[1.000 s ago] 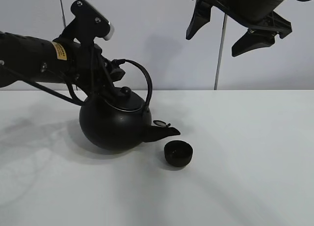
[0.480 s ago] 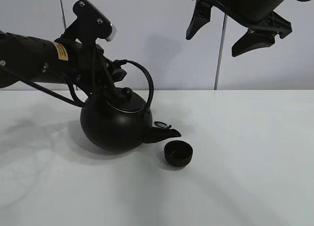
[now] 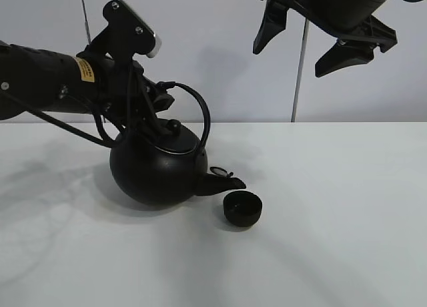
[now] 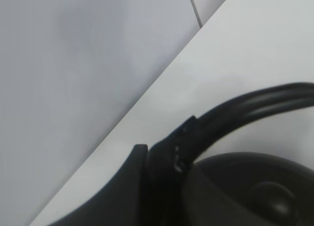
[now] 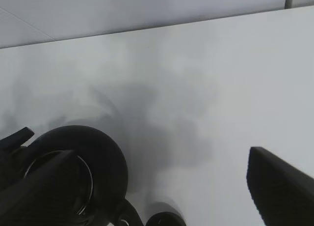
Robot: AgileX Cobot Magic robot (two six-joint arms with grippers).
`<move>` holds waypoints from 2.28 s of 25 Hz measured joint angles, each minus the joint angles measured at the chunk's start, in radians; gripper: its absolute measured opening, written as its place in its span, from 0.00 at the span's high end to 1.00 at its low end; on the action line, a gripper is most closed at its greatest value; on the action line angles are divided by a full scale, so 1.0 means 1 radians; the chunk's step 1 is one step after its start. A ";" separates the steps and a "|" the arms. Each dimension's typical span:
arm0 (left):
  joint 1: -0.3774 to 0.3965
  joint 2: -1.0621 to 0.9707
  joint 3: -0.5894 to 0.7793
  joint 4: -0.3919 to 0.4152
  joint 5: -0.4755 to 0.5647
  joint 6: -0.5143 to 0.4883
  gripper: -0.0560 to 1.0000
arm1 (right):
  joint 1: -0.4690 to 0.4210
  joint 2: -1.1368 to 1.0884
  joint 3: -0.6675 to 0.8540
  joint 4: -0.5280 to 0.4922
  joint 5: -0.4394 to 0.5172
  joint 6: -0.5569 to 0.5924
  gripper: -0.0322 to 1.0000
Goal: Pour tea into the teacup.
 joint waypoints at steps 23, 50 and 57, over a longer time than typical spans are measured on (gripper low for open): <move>0.000 0.000 0.000 0.000 0.000 0.021 0.86 | 0.000 0.000 0.000 0.000 -0.001 0.000 0.35; -0.001 0.000 0.000 -0.004 0.002 0.008 0.86 | 0.000 0.000 0.000 0.001 0.000 0.000 0.35; -0.001 0.000 0.000 -0.074 0.003 -0.031 0.86 | 0.000 0.000 0.000 0.001 0.000 0.000 0.35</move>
